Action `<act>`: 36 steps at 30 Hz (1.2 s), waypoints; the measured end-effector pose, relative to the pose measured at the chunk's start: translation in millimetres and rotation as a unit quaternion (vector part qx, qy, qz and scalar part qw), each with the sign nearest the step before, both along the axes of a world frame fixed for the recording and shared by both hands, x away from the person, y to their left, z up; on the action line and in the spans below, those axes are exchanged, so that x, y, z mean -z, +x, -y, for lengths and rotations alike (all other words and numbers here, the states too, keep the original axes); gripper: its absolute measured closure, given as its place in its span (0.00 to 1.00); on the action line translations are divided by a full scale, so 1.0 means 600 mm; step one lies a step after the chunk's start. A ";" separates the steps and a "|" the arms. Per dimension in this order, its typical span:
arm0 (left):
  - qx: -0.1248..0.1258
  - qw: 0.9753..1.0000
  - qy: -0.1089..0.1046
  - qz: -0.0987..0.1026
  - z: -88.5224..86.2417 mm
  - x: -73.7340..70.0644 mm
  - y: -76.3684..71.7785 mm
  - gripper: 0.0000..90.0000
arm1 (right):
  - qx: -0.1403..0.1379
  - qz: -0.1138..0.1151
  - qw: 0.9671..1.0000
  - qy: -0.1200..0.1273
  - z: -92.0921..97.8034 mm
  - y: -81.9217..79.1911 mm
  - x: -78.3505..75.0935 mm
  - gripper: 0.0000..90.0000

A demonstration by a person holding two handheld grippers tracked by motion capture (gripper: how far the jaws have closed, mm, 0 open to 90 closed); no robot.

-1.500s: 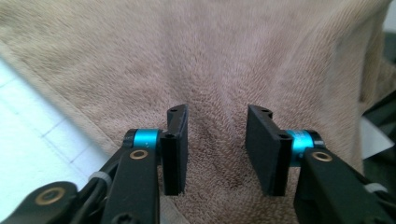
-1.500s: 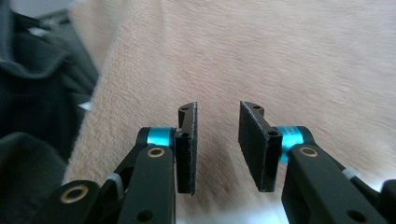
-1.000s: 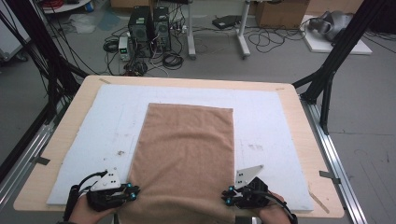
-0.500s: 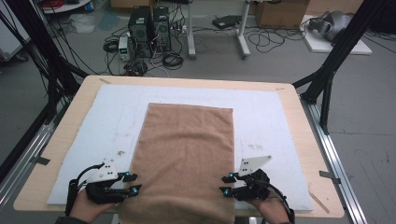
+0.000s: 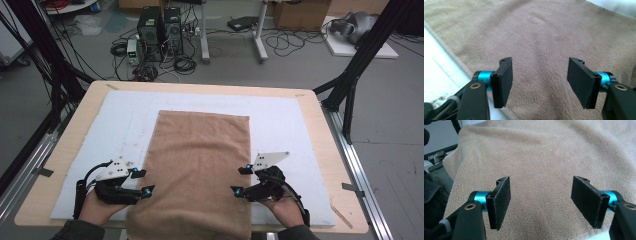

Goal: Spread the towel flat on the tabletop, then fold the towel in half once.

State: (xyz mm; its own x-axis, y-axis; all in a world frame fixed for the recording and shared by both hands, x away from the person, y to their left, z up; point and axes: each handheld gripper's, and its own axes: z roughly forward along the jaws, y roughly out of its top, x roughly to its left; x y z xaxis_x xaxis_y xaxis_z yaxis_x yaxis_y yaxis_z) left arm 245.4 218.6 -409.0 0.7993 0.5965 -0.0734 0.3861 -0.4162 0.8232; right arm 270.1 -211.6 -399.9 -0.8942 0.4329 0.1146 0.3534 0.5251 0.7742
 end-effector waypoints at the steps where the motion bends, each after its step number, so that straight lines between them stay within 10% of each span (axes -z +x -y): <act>1: 0.001 1.000 0.000 0.000 0.001 -0.002 0.002 0.40 | 0.000 0.005 1.000 -0.002 0.000 0.001 -0.001 0.34; 26: 0.000 1.000 0.009 0.001 0.014 -0.015 0.046 0.37 | 0.021 0.004 1.000 -0.007 0.013 0.021 0.003 0.29; 36: -0.028 1.000 0.009 0.007 0.015 -0.023 0.108 0.38 | 0.032 0.004 0.999 -0.020 0.016 0.089 -0.019 0.28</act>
